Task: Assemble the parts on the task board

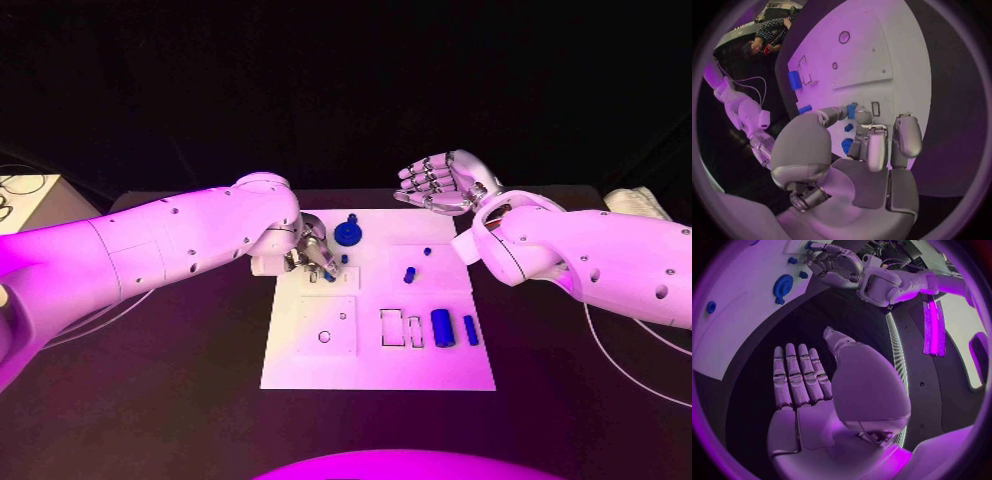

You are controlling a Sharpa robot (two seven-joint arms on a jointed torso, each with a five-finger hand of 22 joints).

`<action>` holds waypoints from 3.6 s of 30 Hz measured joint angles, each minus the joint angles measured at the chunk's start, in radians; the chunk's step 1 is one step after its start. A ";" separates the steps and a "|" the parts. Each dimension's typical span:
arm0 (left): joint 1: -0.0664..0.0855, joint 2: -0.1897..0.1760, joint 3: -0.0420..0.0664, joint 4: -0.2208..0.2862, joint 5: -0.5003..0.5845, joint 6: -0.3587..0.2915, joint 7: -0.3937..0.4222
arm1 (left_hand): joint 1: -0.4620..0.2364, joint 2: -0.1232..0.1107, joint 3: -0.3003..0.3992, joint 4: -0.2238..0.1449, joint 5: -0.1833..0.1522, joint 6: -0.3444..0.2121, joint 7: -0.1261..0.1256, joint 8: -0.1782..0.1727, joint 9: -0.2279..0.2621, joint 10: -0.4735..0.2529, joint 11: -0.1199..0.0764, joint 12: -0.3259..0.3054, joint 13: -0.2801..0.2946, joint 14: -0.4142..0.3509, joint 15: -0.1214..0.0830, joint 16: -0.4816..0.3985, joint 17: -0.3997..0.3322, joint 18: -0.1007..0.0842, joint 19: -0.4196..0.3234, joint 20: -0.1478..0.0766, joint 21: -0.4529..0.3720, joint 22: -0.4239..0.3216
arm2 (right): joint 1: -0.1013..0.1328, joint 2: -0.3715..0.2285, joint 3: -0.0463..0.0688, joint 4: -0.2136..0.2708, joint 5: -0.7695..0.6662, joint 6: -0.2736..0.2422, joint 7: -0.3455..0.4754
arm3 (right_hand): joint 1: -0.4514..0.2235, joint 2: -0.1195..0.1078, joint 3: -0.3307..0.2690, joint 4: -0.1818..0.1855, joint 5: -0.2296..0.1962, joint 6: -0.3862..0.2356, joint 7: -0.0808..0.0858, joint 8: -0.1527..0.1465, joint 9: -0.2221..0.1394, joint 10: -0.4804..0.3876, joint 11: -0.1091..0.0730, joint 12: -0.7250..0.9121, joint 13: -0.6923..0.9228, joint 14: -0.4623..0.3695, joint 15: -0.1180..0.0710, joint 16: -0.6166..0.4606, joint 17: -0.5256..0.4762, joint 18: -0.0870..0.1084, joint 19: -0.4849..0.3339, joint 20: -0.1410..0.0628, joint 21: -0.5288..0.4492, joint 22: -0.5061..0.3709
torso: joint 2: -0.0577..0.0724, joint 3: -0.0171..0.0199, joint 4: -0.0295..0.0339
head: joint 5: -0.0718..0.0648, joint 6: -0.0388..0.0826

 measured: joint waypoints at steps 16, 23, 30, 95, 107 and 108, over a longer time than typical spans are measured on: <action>0.000 0.002 -0.001 0.002 -0.005 0.000 -0.001 | 0.000 0.000 0.000 0.000 0.001 0.000 0.000 0.000 0.000 0.000 0.000 0.000 -0.001 0.000 0.000 0.000 0.000 0.000 0.000 0.000 0.000 0.000 | 0.000 0.001 0.000 0.000 -0.001 0.001 -0.001 | 0.000 0.000 0.000 0.000 0.000 0.004 0.004 0.000 0.000 0.000 0.000 0.000 0.000 0.000 0.000 0.000 -0.001 0.000 0.000 0.000 0.000 -0.003 | 0.000 -0.0006 0.0002 | -0.001 -0.002; 0.000 0.003 -0.001 0.006 -0.009 0.000 -0.002 | 0.000 0.000 0.000 0.000 0.001 0.000 0.000 0.000 0.000 0.000 0.000 0.000 -0.001 0.000 0.000 0.000 0.000 0.000 0.000 0.000 0.000 0.000 | 0.000 0.000 0.000 0.000 -0.001 0.002 -0.001 | 0.000 0.000 0.000 0.000 0.000 0.004 0.004 0.000 0.000 0.000 0.000 0.000 0.000 0.000 0.000 0.000 -0.001 0.000 0.000 0.000 0.000 -0.003 | 0.000 -0.0006 0.0002 | -0.001 -0.003; 0.000 0.003 -0.001 0.008 -0.011 -0.001 -0.002 | 0.000 0.000 0.000 0.000 0.001 0.000 0.000 0.000 0.001 -0.002 -0.002 0.000 -0.001 0.000 0.000 0.000 0.000 0.000 0.000 0.000 0.000 0.000 | 0.000 0.000 0.000 0.001 -0.002 0.003 -0.002 | 0.000 0.000 0.000 0.000 0.000 0.004 0.004 0.000 0.000 0.000 0.000 0.000 0.000 0.000 0.000 0.000 -0.001 0.000 0.000 0.000 0.000 -0.003 | 0.000 -0.0006 0.0000 | -0.002 -0.003; -0.001 0.009 -0.002 -0.008 -0.002 0.026 -0.001 | -0.103 -0.029 0.004 -0.062 -0.016 0.027 -0.023 -0.008 -0.009 -0.019 -0.011 -0.005 -0.024 0.000 0.000 -0.001 0.000 0.000 -0.016 0.002 -0.024 -0.032 | 0.000 -0.007 0.000 0.005 -0.003 0.007 -0.005 | 0.000 0.000 -0.008 -0.003 0.000 0.007 0.000 -0.004 -0.002 0.004 0.004 -0.009 0.000 0.000 0.000 -0.012 -0.012 0.000 -0.014 0.000 0.000 -0.018 | -0.001 -0.0006 0.0005 | -0.007 -0.010; -0.003 0.009 -0.004 -0.008 -0.002 0.029 -0.002 | -0.108 -0.035 -0.093 -0.001 -0.019 0.030 -0.019 -0.014 -0.012 -0.029 -0.015 -0.005 -0.023 0.000 0.000 -0.001 0.000 0.000 -0.016 0.002 -0.028 -0.034 | 0.000 -0.007 0.000 0.005 -0.003 0.007 -0.006 | 0.000 0.000 -0.011 -0.005 0.000 0.007 0.000 -0.004 -0.002 0.004 0.004 -0.009 0.000 0.000 0.000 -0.012 -0.013 0.000 -0.018 0.004 0.000 -0.020 | -0.001 -0.0004 0.0002 | -0.007 -0.009; -0.003 0.009 -0.004 -0.008 -0.002 0.029 -0.002 | -0.108 -0.035 -0.096 0.002 -0.019 0.031 -0.019 -0.014 -0.012 -0.029 -0.015 -0.005 -0.023 0.000 0.000 -0.001 0.000 0.000 -0.016 0.002 -0.028 -0.034 | 0.000 -0.007 0.000 0.005 -0.003 0.007 -0.006 | 0.000 0.000 -0.011 -0.005 0.000 0.007 0.000 -0.004 -0.002 0.004 0.004 -0.009 0.000 0.000 0.000 -0.012 -0.013 0.000 -0.018 0.004 0.000 -0.020 | -0.001 -0.0004 0.0002 | -0.007 -0.009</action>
